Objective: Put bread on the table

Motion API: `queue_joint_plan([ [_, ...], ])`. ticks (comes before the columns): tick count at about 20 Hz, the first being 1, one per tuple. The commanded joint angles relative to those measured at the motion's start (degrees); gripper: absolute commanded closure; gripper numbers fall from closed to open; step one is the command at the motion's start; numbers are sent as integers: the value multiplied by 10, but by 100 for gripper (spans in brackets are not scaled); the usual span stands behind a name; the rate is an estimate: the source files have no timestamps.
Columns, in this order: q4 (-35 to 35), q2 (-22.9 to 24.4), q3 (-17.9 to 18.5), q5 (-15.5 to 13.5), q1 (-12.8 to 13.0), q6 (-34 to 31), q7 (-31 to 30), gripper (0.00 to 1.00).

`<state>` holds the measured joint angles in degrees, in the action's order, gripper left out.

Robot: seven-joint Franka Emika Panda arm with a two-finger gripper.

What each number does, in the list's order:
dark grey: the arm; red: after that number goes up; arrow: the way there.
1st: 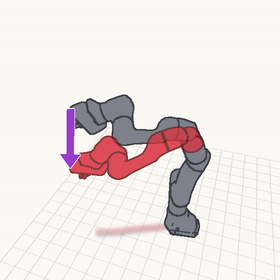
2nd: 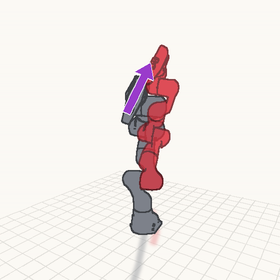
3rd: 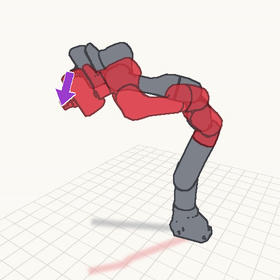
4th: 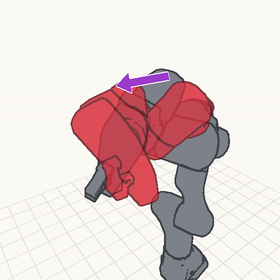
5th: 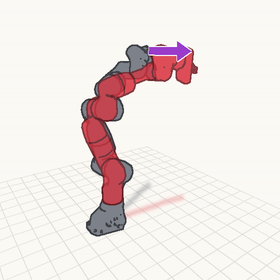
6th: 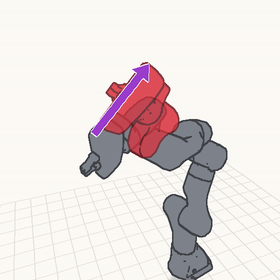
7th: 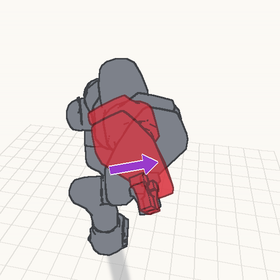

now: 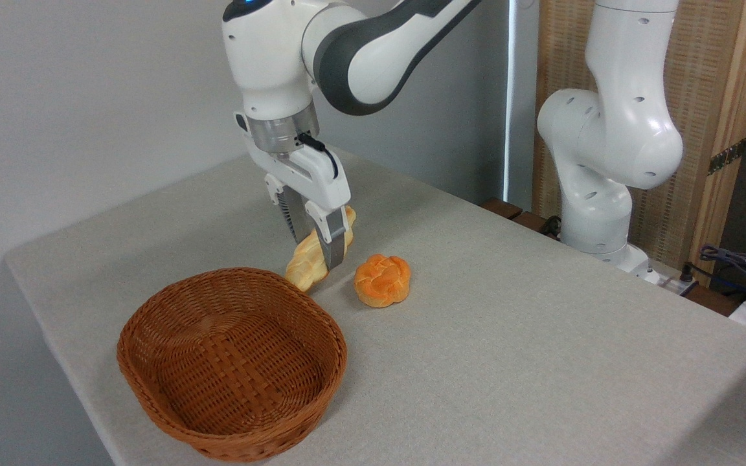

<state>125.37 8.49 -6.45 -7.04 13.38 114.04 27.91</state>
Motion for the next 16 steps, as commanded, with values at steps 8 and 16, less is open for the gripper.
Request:
queue_joint_plan([
  [8, -6, 6, 3, 8, 0, 11, 9, 0],
  [16, -105, 9, 53, 36, -20, 12, 1, 0],
])
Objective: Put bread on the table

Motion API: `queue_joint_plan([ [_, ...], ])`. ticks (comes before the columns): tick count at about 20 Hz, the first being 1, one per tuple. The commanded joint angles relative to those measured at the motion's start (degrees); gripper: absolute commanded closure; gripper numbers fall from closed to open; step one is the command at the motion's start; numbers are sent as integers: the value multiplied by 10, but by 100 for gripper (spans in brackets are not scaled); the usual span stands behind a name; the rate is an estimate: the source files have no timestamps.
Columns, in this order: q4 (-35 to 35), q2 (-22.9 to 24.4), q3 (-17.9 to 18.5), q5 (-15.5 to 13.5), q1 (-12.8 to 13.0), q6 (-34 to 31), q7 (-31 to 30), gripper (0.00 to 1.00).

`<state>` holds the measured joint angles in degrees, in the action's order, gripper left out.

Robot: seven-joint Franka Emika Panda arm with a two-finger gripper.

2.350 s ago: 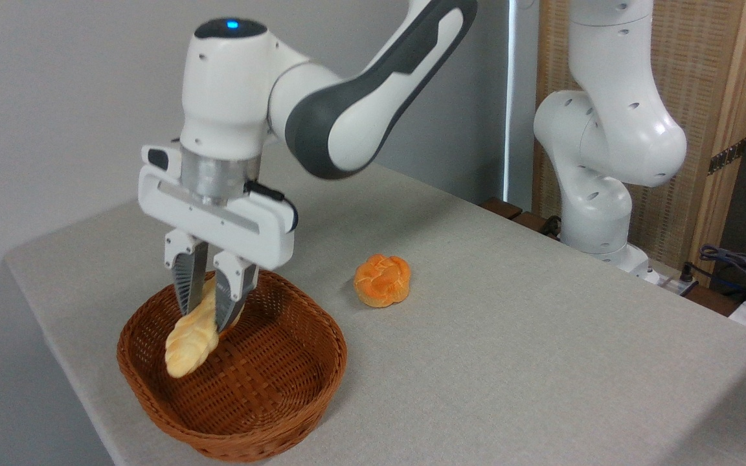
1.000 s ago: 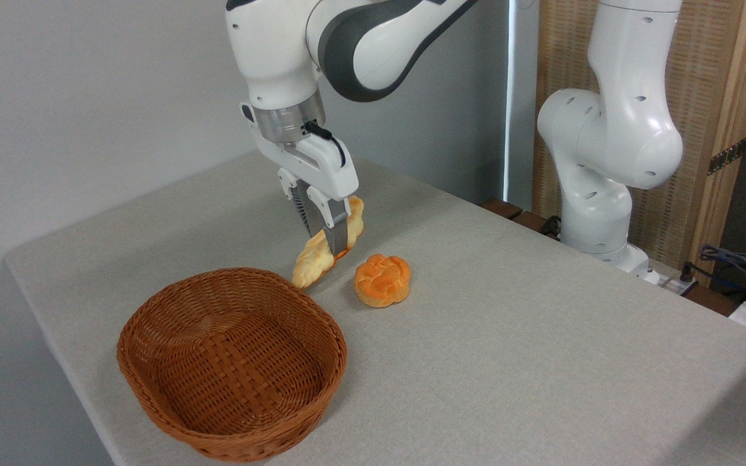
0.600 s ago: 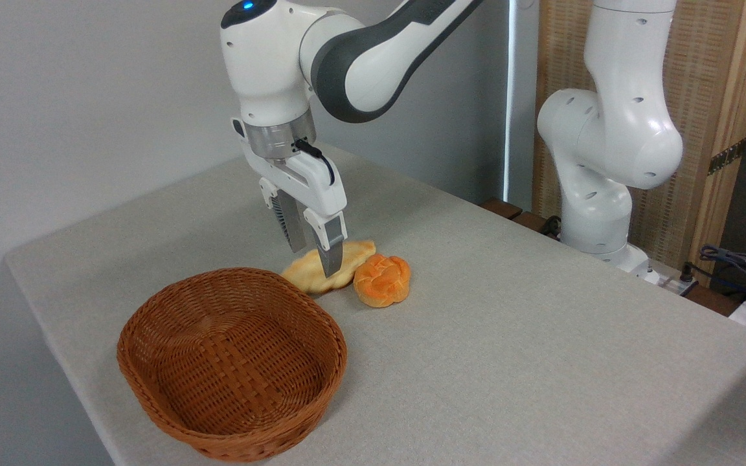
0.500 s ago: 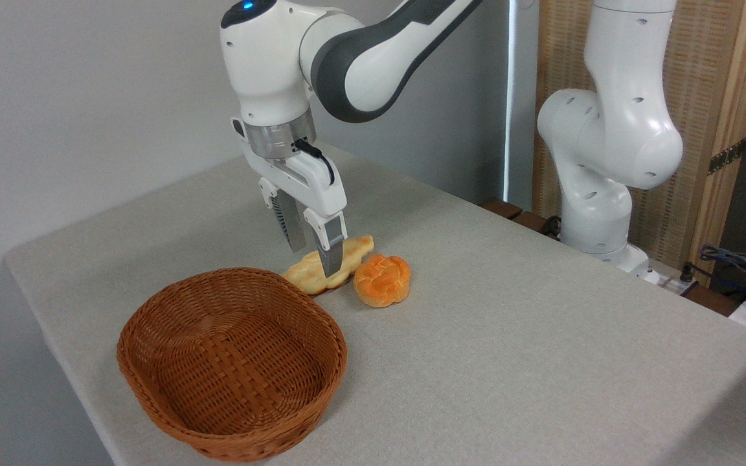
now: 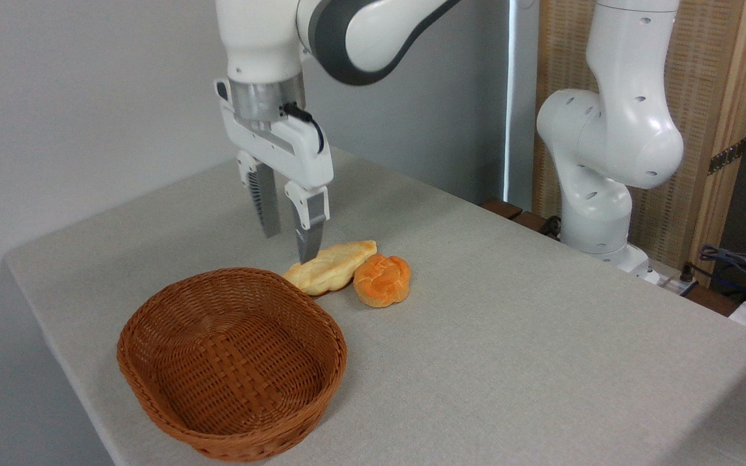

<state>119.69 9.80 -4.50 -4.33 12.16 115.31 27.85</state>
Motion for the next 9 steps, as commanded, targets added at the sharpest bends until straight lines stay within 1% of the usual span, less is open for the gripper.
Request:
queue_joint_plan([
  [1, -58, -6, 46, 9, -13, -2, 2, 0],
  [5, -65, -5, 81, 9, -16, -1, 5, 0],
  [7, -76, -5, 92, 9, -16, -2, 3, 0],
  [9, -84, -10, 94, 9, -16, -1, 3, 0],
])
